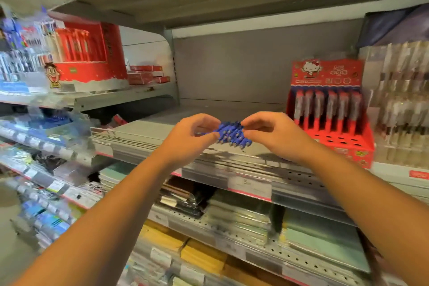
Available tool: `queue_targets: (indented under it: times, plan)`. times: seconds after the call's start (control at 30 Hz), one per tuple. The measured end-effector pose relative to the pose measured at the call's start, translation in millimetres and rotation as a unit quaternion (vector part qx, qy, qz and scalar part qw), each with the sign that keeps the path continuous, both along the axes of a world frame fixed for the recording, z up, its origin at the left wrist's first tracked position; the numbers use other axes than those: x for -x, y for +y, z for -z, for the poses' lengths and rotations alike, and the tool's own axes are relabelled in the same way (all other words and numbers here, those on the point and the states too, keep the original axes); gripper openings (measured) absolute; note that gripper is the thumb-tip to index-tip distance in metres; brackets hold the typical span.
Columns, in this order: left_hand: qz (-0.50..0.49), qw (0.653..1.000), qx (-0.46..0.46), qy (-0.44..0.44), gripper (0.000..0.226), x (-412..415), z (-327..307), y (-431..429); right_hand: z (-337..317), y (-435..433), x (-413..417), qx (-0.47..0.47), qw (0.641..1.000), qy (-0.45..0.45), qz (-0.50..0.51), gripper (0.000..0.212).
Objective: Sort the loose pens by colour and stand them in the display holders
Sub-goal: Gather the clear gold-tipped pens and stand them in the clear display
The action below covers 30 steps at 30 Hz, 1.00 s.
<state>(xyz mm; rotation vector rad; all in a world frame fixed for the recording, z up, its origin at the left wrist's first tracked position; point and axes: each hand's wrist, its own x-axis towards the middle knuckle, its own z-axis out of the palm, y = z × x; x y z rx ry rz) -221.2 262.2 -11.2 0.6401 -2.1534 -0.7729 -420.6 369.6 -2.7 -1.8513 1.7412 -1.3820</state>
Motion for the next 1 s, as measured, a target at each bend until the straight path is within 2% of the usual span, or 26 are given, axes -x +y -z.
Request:
queue_targets:
  times: [0.13,0.37,0.47,0.53,0.6,0.77,1.0]
  plan:
    - [-0.031,0.999,-0.006,-0.033,0.02,-19.4,-4.6,-52.8,-3.7,-61.8,-19.4,-0.027,0.998,0.027,0.049,0.012]
    - [-0.062,0.98,-0.01,-0.189,0.021,-2.6,-17.0,-144.0,-12.4,-149.8,-22.7,-0.137,0.975,0.15,0.09,0.016]
    - [-0.061,0.969,-0.011,-0.241,0.02,17.4,-18.2,-175.4,-21.6,-178.2,-19.8,-0.228,0.941,0.238,0.072,0.026]
    - [-0.063,0.96,-0.013,-0.271,0.027,32.1,-18.8,-193.9,-26.3,-196.6,-18.1,-0.293,0.907,0.295,0.06,0.033]
    - [-0.059,0.947,-0.037,-0.314,0.03,46.4,-19.7,-209.4,-29.5,-212.9,-16.5,-0.342,0.877,0.334,0.049,0.032]
    - [-0.021,0.9,-0.094,-0.424,0.03,79.7,-18.8,-232.4,-33.1,-239.6,-9.5,-0.386,0.857,0.338,0.05,0.025]
    - [0.018,0.865,-0.12,-0.486,0.031,104.5,-18.7,-256.6,-19.7,-243.2,-1.9,-0.387,0.867,0.307,0.067,0.021]
